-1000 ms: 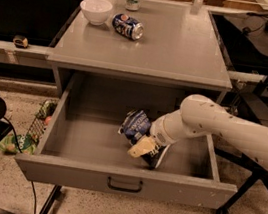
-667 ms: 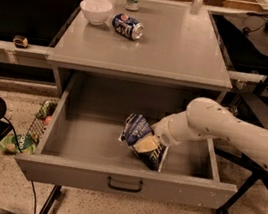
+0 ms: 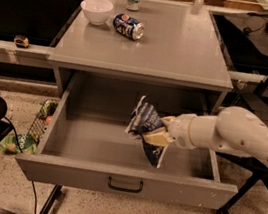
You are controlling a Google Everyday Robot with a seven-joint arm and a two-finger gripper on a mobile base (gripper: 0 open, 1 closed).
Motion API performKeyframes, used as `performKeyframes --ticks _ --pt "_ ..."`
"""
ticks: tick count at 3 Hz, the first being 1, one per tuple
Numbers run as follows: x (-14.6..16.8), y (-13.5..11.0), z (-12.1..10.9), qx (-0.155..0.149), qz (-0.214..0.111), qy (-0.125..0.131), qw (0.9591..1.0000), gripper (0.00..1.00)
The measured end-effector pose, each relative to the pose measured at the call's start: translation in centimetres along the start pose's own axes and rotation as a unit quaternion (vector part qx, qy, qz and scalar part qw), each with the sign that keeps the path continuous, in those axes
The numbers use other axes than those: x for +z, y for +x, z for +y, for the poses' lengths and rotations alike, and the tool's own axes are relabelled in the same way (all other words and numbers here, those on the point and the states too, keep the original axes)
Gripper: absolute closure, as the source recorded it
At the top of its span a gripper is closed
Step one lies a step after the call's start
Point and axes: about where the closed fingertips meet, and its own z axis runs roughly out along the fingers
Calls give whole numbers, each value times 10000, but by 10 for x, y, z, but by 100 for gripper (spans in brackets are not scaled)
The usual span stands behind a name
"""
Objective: Pick blue chip bag from top drawer and place on counter
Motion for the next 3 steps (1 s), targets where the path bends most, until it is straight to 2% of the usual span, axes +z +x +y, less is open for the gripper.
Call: performKeyframes --ticks 1,2,3 --pt "-68 -17 -8 -337 -402 376 9979 100" --pt "-113 -26 -23 -521 -375 504 9967 100" --pt "-113 -26 -23 -521 -376 506 9967 100"
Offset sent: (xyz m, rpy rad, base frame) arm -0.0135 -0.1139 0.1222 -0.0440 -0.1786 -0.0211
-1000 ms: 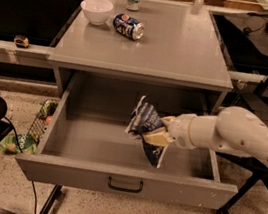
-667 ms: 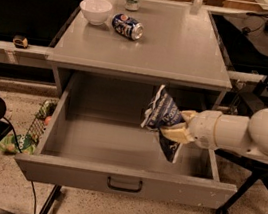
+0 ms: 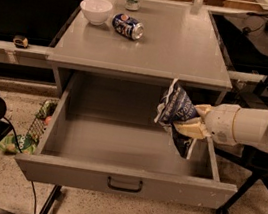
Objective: Pick blue chip bag from top drawer and place on counter
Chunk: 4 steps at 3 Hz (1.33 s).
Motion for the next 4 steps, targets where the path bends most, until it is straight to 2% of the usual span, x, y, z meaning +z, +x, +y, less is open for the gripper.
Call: performKeyframes --ticks 1,2,3,4 --pt "-9 -15 -15 -26 -139 222 9997 100" --pt "-36 -52 -55 -343 55 764 9965 100" --pt "-60 -93 -111 -798 497 1315 9868 100" --pt "-60 -93 -110 -794 495 1313 9869 100"
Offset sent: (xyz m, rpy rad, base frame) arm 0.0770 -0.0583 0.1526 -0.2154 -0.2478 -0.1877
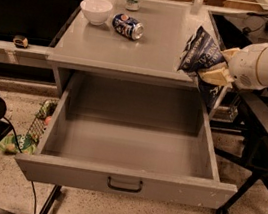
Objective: Pick blue chip bag from top drawer and place on counter
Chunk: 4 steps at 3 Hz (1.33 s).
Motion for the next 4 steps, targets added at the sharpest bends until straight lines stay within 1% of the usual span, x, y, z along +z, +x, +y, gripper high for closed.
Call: performKeyframes --ticks 1,2,3,4 --pt "6 0 -5 56 107 81 9999 100" --pt "24 2 -45 202 278 489 9982 100" --pt "50 5 -93 302 399 756 9959 100" --pt "73 2 -138 474 183 1069 9930 100"
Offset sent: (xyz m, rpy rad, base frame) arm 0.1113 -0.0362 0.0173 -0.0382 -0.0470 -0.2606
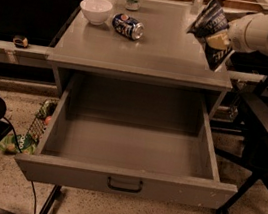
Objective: Pick blue chip bag from top drawer and place on counter
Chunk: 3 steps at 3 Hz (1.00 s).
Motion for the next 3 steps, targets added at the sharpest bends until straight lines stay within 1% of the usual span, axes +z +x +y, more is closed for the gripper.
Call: performKeyframes --ticks 1,2,3 --pt "28 -18 -23 149 -412 144 9989 100" --pt "53 -38 -28 198 -753 68 9969 100" --pt "72 -51 -25 286 -1038 -81 9942 100"
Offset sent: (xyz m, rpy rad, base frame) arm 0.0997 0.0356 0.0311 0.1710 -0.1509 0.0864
